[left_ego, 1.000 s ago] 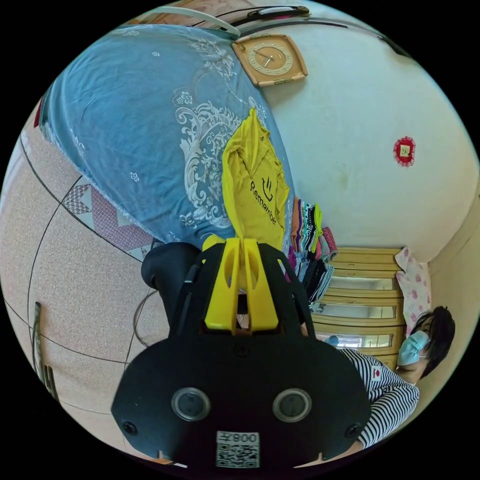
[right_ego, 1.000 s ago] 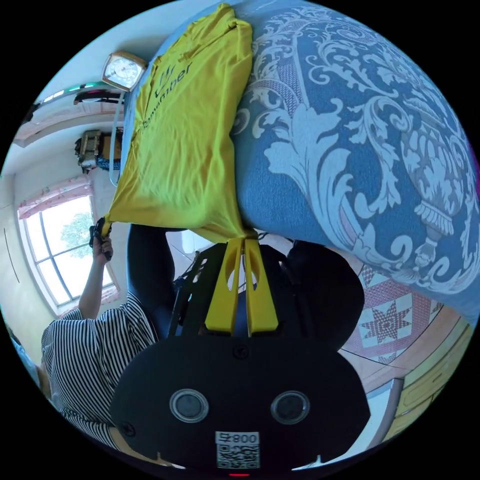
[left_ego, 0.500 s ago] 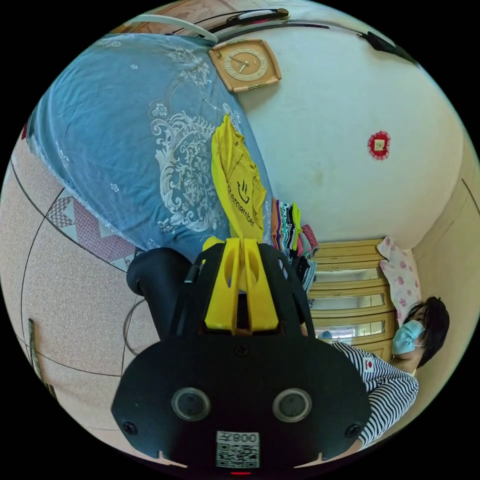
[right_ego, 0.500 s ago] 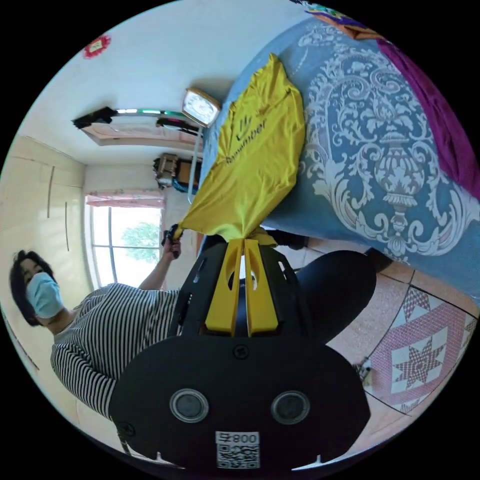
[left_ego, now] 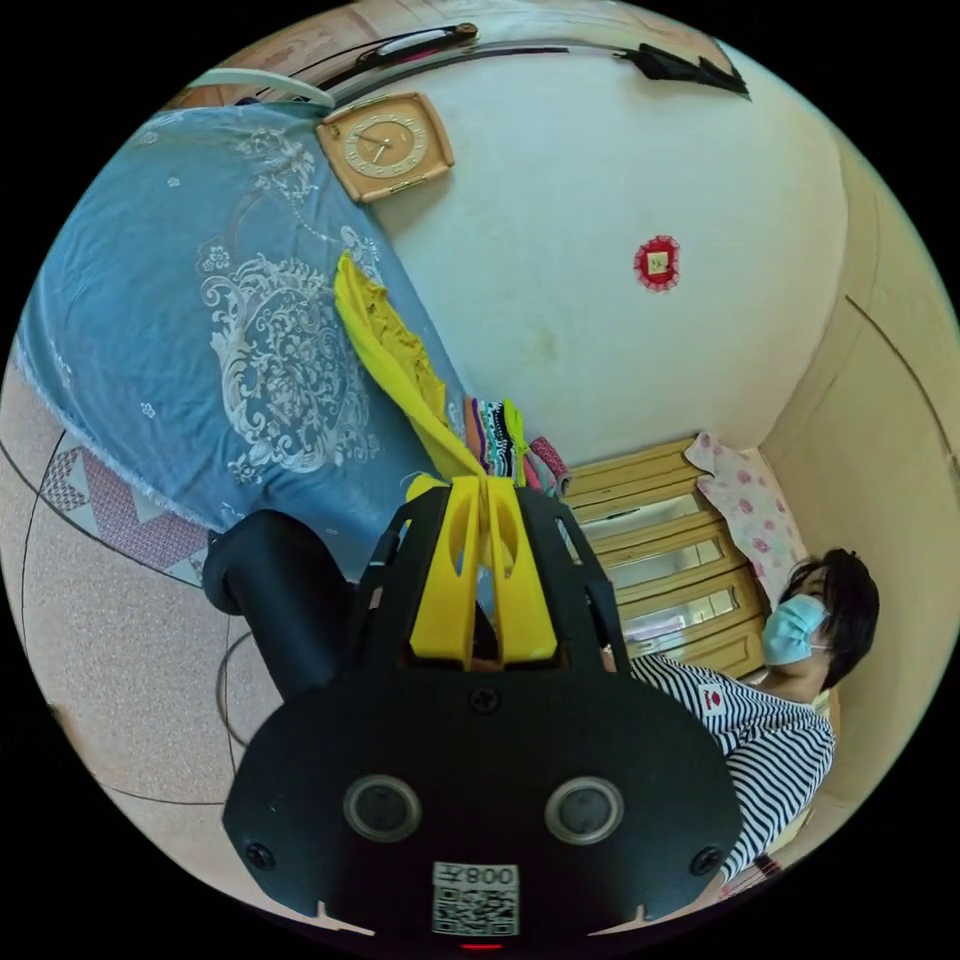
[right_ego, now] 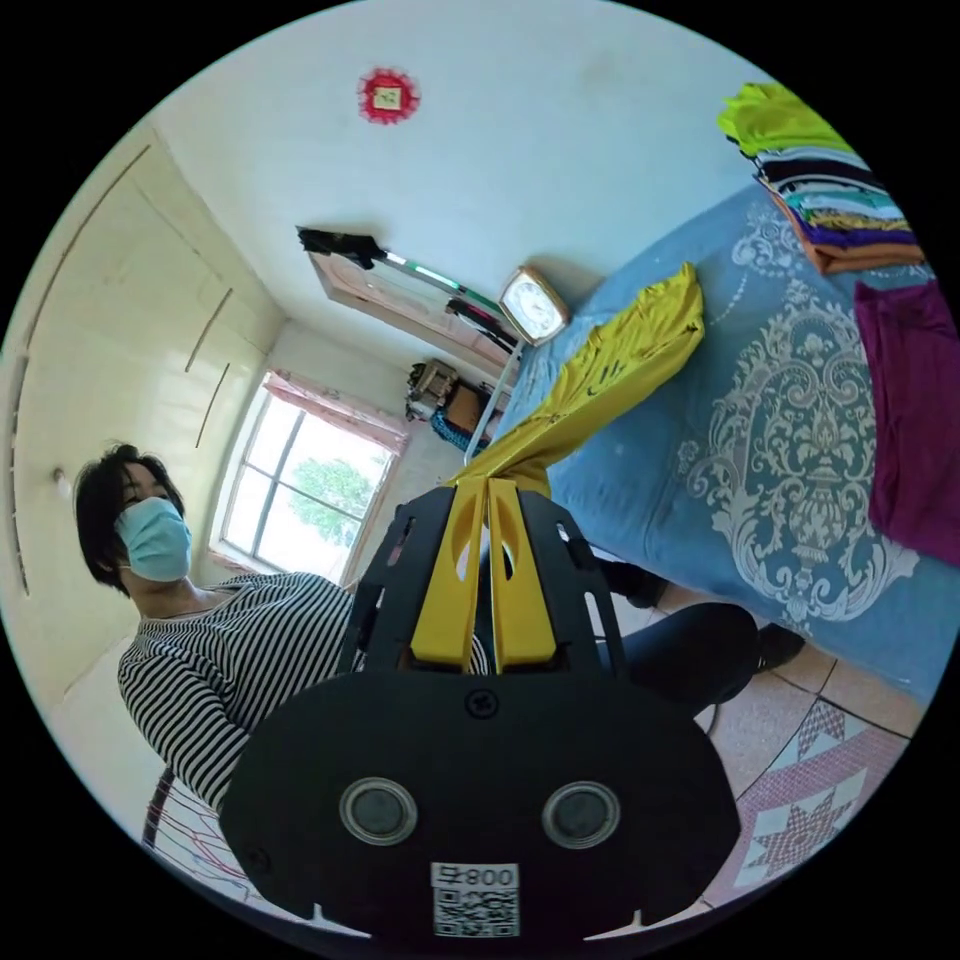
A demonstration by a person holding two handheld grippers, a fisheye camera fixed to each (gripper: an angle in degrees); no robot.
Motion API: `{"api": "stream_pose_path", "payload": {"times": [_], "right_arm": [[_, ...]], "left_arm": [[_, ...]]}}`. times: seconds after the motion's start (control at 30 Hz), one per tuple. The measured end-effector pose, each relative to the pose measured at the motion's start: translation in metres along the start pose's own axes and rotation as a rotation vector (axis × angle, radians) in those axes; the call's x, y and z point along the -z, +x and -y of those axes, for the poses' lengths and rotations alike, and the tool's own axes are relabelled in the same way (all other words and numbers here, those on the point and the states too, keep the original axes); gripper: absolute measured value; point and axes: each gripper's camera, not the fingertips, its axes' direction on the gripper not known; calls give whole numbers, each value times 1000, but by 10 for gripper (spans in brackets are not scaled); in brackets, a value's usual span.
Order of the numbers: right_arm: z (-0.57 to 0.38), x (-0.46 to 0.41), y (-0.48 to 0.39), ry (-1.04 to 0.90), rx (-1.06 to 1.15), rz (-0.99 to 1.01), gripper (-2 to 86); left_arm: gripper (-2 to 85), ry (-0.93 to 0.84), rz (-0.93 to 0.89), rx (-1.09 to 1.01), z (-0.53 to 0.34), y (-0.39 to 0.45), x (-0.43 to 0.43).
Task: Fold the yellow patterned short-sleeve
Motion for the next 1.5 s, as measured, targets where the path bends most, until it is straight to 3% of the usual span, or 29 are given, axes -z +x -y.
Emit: {"api": "stream_pose_path", "payload": {"times": [0.37,0.73,1.07,1.5], "right_arm": [[-94,50,3,105,80,60,1],[-165,25,109,153,-62,93,1],[-151,-18,186,204,-118,92,1],[-43,-134,312,184,-199,69,1]], "left_arm": [[9,29,-113,-67,-38,3,17],[9,19,-136,79,-32,-41,-14],[9,15,-149,108,34,-54,-60],[9,9,-141,126,167,-66,-144]]}}
